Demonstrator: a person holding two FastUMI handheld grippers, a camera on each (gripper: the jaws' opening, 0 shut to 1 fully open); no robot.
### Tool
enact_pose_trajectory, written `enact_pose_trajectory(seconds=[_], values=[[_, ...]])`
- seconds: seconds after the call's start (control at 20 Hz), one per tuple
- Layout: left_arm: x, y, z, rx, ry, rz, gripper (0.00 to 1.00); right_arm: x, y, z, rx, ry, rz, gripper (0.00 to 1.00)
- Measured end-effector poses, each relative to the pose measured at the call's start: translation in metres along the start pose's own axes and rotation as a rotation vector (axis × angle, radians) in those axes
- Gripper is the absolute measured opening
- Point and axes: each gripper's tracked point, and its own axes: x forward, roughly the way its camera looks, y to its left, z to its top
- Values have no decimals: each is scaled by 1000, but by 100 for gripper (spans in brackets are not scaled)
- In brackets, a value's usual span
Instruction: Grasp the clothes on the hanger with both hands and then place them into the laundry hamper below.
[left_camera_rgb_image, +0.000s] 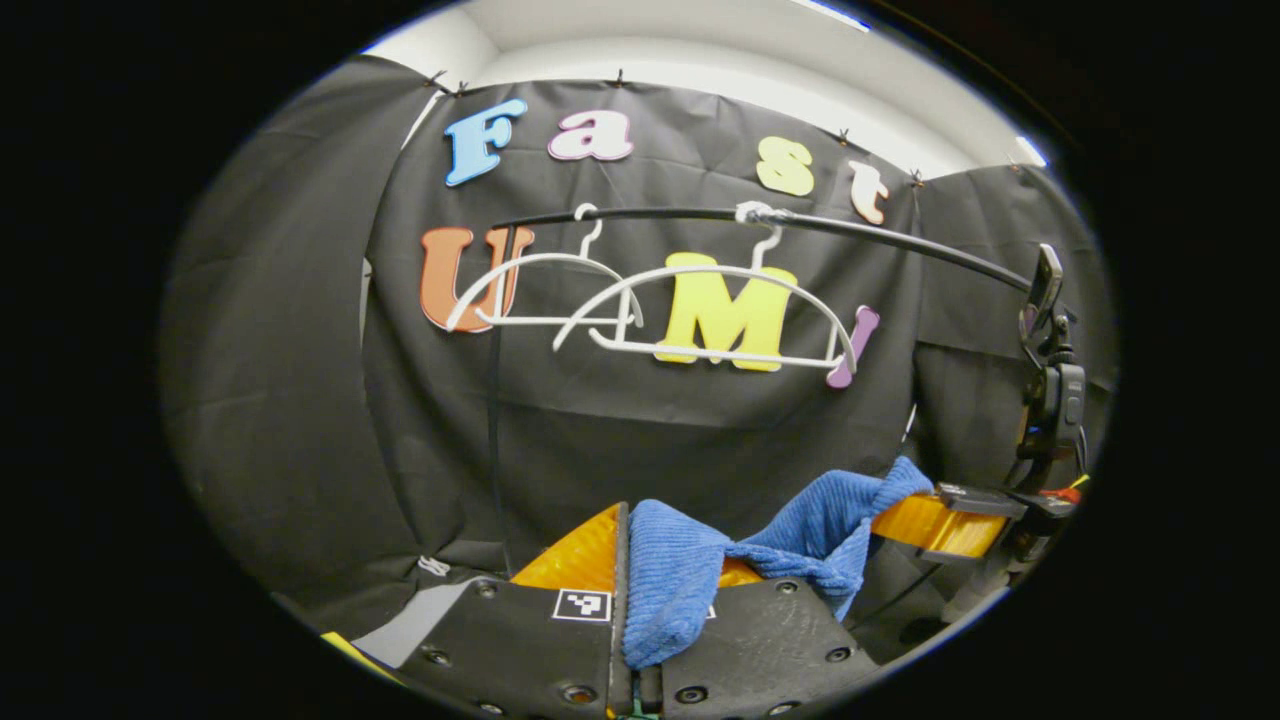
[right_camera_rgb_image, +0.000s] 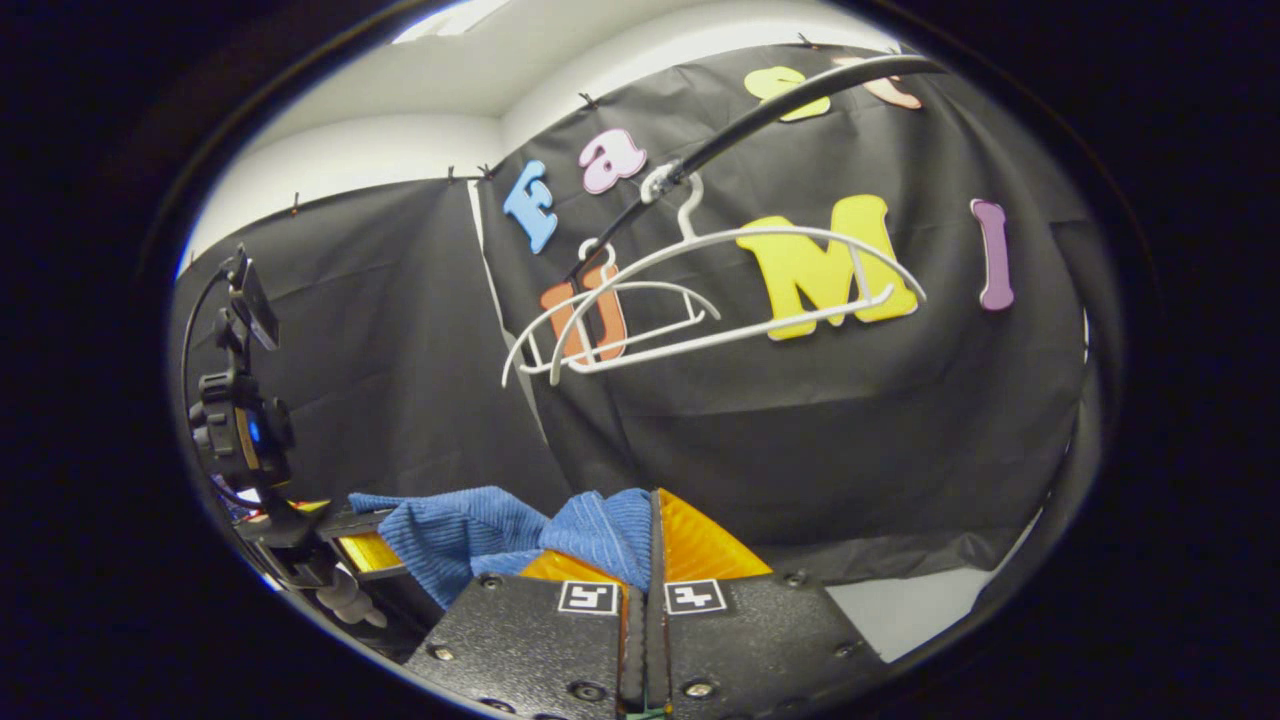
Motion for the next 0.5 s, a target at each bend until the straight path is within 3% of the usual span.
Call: enact_pose_trajectory(seconds=[0.5], values=[[-15, -3, -123, -51, 197, -11, 8, -7, -1, -131, 74, 246, -34, 4]])
